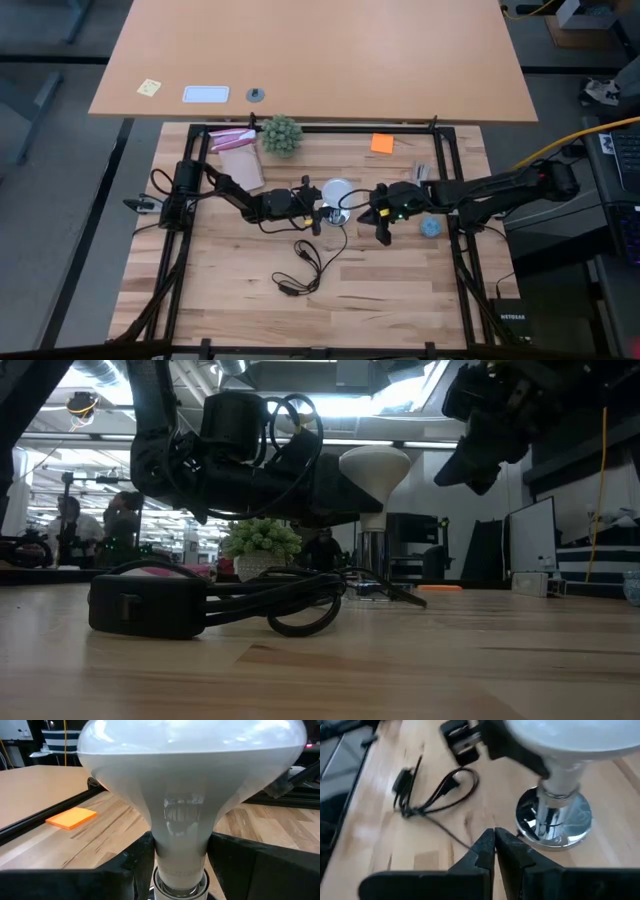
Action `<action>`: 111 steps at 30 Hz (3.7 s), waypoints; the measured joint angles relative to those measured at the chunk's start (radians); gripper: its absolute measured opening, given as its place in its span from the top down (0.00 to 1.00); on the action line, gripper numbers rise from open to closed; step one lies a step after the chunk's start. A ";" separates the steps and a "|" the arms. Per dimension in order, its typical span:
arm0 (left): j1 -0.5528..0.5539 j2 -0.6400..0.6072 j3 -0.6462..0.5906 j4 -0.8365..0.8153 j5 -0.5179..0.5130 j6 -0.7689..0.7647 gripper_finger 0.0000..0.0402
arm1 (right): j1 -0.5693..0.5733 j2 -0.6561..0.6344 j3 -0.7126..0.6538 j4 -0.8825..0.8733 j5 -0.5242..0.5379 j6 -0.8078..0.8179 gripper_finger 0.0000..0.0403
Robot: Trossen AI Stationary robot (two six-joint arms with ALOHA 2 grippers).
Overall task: Screw lightbulb
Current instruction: Insert the lightbulb into the lamp
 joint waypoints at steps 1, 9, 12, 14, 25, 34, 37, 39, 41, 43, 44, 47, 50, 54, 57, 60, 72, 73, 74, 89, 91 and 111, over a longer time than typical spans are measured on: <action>0.001 0.000 0.000 0.000 0.001 0.000 0.61 | -0.007 0.000 0.000 -0.002 -0.025 -0.026 0.94; 0.003 0.000 0.000 0.000 0.001 0.000 0.61 | -0.126 -0.012 0.000 0.011 -0.261 -0.091 0.94; -0.001 0.000 0.000 -0.006 -0.002 0.005 0.61 | -0.123 -0.006 0.000 0.012 -0.166 -0.069 0.94; -0.001 0.000 0.000 -0.010 -0.002 0.012 0.61 | -0.122 0.008 0.000 0.046 -0.129 0.017 0.94; 0.000 -0.001 0.000 -0.021 -0.001 0.029 0.61 | 0.030 0.272 0.000 0.195 -0.036 0.325 0.94; -0.002 -0.001 -0.001 -0.024 -0.002 0.029 0.61 | 0.137 0.397 0.000 0.320 0.131 0.399 0.94; -0.002 -0.001 -0.001 -0.024 -0.002 0.027 0.61 | 0.141 0.425 0.000 0.331 0.174 0.455 0.94; -0.002 -0.001 -0.001 -0.024 -0.002 0.027 0.61 | 0.140 0.451 0.000 0.345 0.180 0.488 0.94; -0.002 -0.001 -0.001 -0.024 -0.002 0.027 0.61 | 0.140 0.477 0.000 0.353 0.181 0.507 0.94; -0.002 -0.001 -0.001 -0.025 -0.002 0.027 0.61 | 0.140 0.503 0.000 0.376 0.181 0.515 0.94; -0.002 -0.001 -0.001 -0.025 -0.002 0.027 0.61 | 0.140 0.514 0.000 0.383 0.181 0.522 0.94; -0.002 0.000 -0.001 -0.025 -0.002 0.026 0.61 | 0.140 0.539 0.000 0.387 0.197 0.547 0.94; -0.002 0.000 -0.001 -0.025 -0.002 0.026 0.61 | 0.140 0.548 0.000 0.386 0.230 0.560 0.94; -0.002 0.000 -0.001 -0.026 -0.002 0.026 0.61 | 0.141 0.550 0.001 0.375 0.285 0.561 0.94; -0.002 0.000 -0.001 -0.028 -0.002 0.026 0.61 | 0.141 0.550 0.001 0.361 0.320 0.562 0.94; -0.001 0.000 -0.001 -0.028 -0.005 0.026 0.61 | 0.141 0.549 0.002 0.335 0.367 0.590 0.94; -0.001 0.000 -0.001 -0.048 -0.009 0.027 0.61 | 0.140 0.550 0.002 0.274 0.525 0.640 0.94; -0.001 0.000 -0.001 -0.051 -0.009 0.027 0.61 | 0.140 0.550 0.001 0.268 0.542 0.640 0.94; -0.001 0.000 -0.001 -0.056 -0.009 0.027 0.61 | 0.140 0.550 0.000 0.263 0.558 0.640 0.94; -0.001 0.001 -0.001 -0.080 -0.005 0.026 0.61 | 0.139 0.550 -0.001 0.221 0.614 0.671 0.94; -0.001 0.001 -0.001 -0.081 -0.004 0.026 0.61 | 0.139 0.550 -0.001 0.221 0.613 0.662 0.94; -0.002 0.000 -0.001 -0.084 -0.002 0.026 0.61 | 0.139 0.550 -0.001 0.178 0.734 0.635 0.94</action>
